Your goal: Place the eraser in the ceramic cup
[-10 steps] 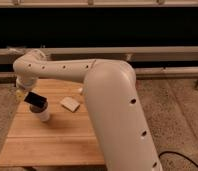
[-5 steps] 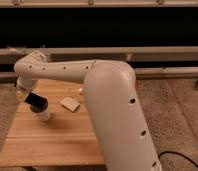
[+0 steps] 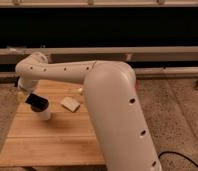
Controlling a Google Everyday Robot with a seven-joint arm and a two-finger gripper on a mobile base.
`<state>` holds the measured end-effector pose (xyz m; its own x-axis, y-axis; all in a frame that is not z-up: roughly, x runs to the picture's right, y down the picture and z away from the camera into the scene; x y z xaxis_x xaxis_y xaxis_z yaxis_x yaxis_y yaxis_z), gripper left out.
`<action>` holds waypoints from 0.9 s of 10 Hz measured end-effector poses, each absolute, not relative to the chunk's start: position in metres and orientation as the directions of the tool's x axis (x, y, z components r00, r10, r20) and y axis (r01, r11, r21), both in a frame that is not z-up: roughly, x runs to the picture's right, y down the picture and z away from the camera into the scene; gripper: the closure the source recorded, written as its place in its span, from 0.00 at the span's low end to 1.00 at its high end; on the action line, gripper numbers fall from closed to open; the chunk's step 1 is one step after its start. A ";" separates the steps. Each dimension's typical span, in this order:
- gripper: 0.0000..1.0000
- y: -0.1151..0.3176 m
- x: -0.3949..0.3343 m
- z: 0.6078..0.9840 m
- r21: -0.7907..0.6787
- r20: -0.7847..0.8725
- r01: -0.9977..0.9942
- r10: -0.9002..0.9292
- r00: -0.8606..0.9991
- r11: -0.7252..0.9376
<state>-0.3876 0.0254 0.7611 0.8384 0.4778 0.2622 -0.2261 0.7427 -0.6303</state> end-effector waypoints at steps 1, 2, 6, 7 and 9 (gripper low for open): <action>0.90 0.026 -0.387 0.762 -0.631 0.262 -0.226 0.478 0.839 0.743; 0.82 0.026 -0.387 0.762 -0.630 0.263 -0.226 0.477 0.839 0.743; 0.74 0.026 -0.385 0.764 -0.627 0.265 -0.226 0.477 0.838 0.745; 0.66 0.027 -0.385 0.765 -0.627 0.264 -0.226 0.477 0.838 0.745; 0.58 0.026 -0.384 0.765 -0.626 0.266 -0.226 0.476 0.838 0.747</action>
